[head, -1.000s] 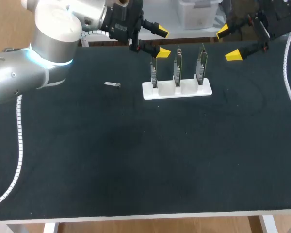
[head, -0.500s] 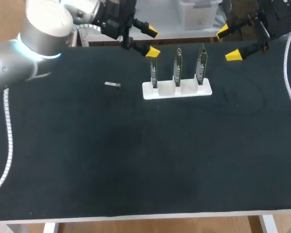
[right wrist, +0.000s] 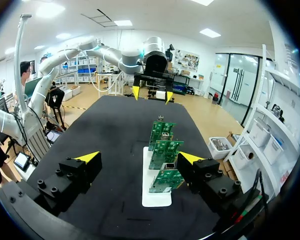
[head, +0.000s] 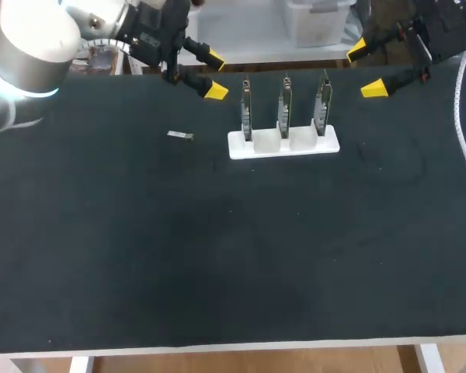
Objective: Pick up the optical module with the left hand, and insert it into the network port with the right hand.
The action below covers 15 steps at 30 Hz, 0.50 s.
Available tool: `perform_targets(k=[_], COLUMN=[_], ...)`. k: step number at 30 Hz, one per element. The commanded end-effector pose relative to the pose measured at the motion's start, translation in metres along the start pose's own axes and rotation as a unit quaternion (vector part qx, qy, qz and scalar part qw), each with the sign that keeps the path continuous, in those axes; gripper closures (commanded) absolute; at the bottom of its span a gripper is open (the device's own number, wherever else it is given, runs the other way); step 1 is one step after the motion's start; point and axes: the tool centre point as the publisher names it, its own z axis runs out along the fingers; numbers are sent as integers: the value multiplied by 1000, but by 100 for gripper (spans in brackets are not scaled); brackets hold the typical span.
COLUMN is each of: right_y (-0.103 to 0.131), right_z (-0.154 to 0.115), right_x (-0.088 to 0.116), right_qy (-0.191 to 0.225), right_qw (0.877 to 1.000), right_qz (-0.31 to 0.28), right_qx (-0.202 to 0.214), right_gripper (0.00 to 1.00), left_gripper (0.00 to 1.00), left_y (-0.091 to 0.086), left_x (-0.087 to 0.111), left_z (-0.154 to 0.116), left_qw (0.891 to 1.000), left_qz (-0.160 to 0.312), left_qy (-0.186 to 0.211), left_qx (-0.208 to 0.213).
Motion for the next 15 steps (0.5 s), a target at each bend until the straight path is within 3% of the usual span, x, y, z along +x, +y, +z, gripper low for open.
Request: perform_targets(k=[1, 15], right_y=[-1, -1], right_z=[0, 0], right_x=[0, 0], right_qy=[0, 0], right_qw=[1000, 1000], right_qz=[0, 0], right_qx=[-1, -1], right_gripper=[0, 0], left_gripper=[0, 0], left_y=[-12, -12], left_x=[-1, -1], left_z=[-1, -1], left_qw=[999, 999], left_qz=[12, 12], left_qy=[-9, -9], left_qx=[-33, -33])
